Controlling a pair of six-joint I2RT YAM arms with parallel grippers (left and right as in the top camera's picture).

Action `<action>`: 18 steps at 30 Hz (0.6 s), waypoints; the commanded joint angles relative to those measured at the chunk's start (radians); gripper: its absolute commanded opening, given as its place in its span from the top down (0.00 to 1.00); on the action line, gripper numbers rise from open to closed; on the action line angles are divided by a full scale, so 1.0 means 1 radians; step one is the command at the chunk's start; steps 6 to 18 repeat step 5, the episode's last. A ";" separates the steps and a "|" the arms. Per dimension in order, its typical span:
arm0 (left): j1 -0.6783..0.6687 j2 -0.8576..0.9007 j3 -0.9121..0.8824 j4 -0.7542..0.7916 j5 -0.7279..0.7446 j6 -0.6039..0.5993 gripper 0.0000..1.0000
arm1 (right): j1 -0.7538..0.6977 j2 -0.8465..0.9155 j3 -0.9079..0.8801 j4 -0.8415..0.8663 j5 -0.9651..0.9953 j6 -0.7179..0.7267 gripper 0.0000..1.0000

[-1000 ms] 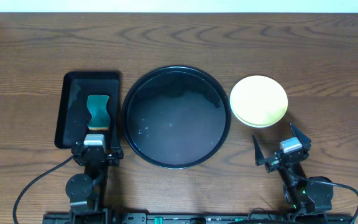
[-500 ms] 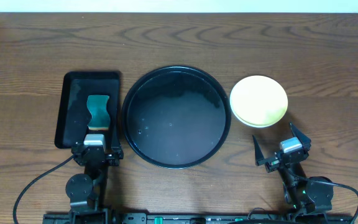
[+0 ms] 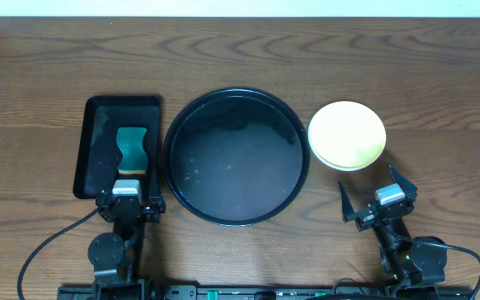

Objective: Clean dirty plates on tray and stack at the side

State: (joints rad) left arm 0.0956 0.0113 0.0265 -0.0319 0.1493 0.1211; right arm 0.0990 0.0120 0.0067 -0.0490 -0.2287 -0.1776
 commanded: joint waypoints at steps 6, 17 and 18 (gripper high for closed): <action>0.000 0.000 -0.023 -0.026 -0.004 0.009 0.25 | -0.011 -0.006 -0.001 -0.004 -0.005 -0.011 0.01; 0.000 0.000 -0.023 -0.026 -0.004 0.009 0.25 | -0.011 -0.006 -0.001 -0.004 -0.005 -0.011 0.01; 0.000 0.000 -0.023 -0.026 -0.004 0.009 0.25 | -0.011 -0.006 -0.001 -0.004 -0.005 -0.011 0.01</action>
